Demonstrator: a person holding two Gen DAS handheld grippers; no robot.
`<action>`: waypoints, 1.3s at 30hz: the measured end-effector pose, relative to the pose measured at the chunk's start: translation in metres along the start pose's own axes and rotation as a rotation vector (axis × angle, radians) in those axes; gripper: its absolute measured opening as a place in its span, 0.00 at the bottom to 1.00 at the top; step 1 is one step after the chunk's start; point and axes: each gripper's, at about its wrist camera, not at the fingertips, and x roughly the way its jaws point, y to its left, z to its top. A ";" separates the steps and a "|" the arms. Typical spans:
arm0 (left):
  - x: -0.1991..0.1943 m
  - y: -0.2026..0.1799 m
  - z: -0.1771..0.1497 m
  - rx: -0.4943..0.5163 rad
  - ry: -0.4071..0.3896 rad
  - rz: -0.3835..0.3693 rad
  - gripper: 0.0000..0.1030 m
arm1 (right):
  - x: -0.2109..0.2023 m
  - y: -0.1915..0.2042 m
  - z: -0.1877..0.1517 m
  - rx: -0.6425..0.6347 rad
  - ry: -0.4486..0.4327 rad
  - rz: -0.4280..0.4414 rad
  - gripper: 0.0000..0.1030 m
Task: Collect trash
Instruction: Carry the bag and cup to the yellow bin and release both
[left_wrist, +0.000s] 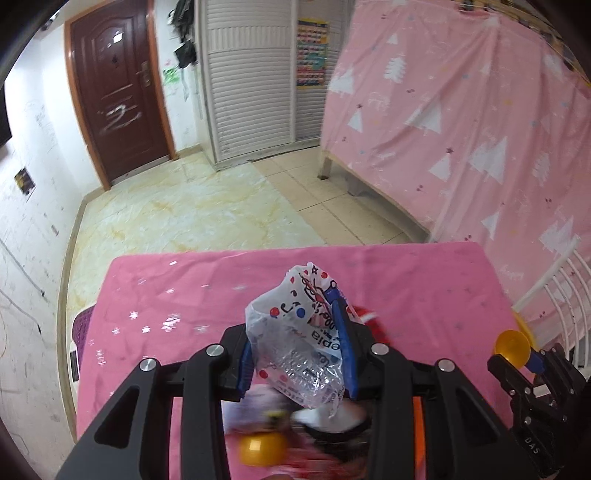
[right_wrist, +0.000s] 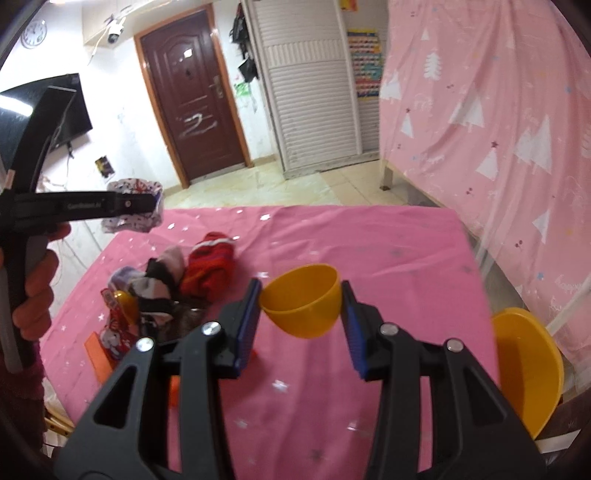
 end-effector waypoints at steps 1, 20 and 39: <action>-0.003 -0.013 0.001 0.012 -0.011 -0.004 0.31 | -0.004 -0.007 -0.001 0.008 -0.005 -0.007 0.39; 0.003 -0.206 -0.011 0.218 0.039 -0.216 0.31 | -0.050 -0.144 -0.042 0.200 -0.053 -0.161 0.39; 0.049 -0.314 -0.035 0.252 0.156 -0.279 0.49 | -0.030 -0.231 -0.079 0.389 0.025 -0.217 0.61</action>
